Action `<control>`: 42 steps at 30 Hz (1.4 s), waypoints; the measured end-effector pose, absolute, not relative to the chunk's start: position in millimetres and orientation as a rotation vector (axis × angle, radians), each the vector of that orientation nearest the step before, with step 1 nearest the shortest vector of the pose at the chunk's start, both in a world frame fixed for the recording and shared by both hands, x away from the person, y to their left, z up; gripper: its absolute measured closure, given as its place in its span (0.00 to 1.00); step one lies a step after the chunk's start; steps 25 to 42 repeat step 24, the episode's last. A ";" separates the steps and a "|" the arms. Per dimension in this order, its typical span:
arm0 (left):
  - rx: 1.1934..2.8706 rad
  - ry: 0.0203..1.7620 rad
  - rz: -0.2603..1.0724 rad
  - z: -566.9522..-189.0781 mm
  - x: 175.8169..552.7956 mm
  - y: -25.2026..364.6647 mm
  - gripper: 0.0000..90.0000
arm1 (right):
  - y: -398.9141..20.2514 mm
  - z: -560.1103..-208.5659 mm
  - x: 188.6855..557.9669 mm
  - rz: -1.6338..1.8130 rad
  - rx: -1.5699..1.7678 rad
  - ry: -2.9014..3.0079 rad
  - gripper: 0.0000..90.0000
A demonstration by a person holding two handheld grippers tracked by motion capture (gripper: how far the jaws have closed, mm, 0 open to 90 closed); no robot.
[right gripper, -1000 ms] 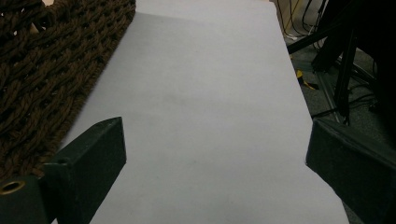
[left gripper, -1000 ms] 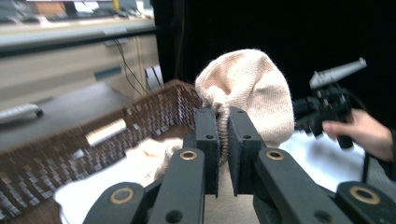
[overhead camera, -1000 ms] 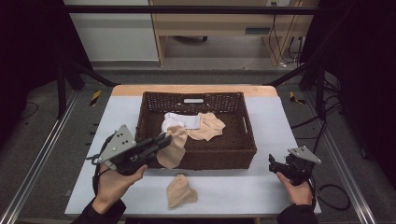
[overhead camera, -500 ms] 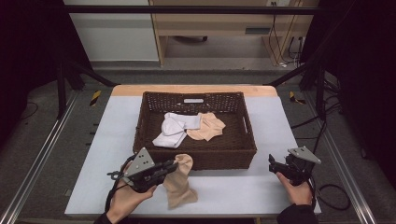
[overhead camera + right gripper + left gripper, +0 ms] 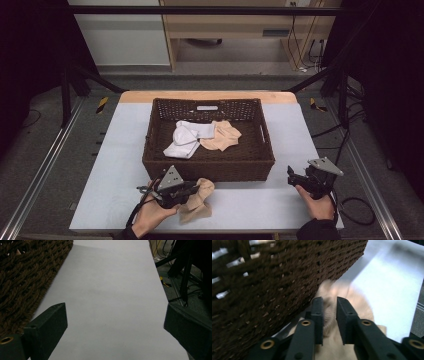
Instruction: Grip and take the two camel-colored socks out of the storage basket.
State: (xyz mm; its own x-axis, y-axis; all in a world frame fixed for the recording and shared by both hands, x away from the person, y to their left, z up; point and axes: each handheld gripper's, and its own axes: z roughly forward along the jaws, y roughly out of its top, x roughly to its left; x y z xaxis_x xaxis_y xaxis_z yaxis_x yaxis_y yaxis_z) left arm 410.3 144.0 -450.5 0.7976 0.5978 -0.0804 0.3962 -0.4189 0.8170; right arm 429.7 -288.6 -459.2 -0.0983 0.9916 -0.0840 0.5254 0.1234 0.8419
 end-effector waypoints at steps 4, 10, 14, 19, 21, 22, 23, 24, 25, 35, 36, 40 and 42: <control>2.036 0.745 0.297 -449.3 410.2 151.0 0.72 | -287.8 -460.2 429.6 0.858 1.482 1.725 0.06; 1.972 0.788 0.348 -443.2 404.3 172.8 0.62 | -288.7 -459.6 428.5 0.862 1.485 1.721 0.06; 1.951 0.832 0.383 -445.9 398.9 193.0 0.58 | -291.2 -459.2 427.7 0.868 1.496 1.706 0.06; 1.931 0.899 0.453 -453.5 393.2 219.3 0.50 | -295.2 -459.0 425.6 0.876 1.510 1.693 0.06; 1.931 0.931 0.467 -457.0 391.7 229.0 0.49 | -295.3 -459.3 425.6 0.876 1.508 1.694 0.06; 1.931 0.947 0.475 -458.8 391.1 233.5 0.49 | -295.3 -459.6 425.5 0.877 1.507 1.696 0.06; 1.931 0.961 0.481 -460.5 390.7 237.5 0.47 | -295.3 -459.8 425.6 0.876 1.505 1.698 0.06; 1.932 0.979 0.488 -461.7 390.7 241.8 0.47 | -295.0 -459.8 425.7 0.878 1.505 1.699 0.06; 1.932 0.979 0.488 -461.7 390.7 241.8 0.47 | -295.0 -459.8 425.7 0.878 1.505 1.699 0.06; 1.932 0.979 0.488 -461.7 390.7 241.8 0.47 | -295.0 -459.8 425.7 0.878 1.505 1.699 0.06; 1.932 0.979 0.488 -461.7 390.7 241.8 0.47 | -295.0 -459.8 425.7 0.878 1.505 1.699 0.06; 1.932 0.979 0.488 -461.7 390.7 241.8 0.47 | -295.0 -459.8 425.7 0.878 1.505 1.699 0.06; 1.932 0.979 0.488 -461.7 390.7 241.8 0.47 | -295.0 -459.8 425.7 0.878 1.505 1.699 0.06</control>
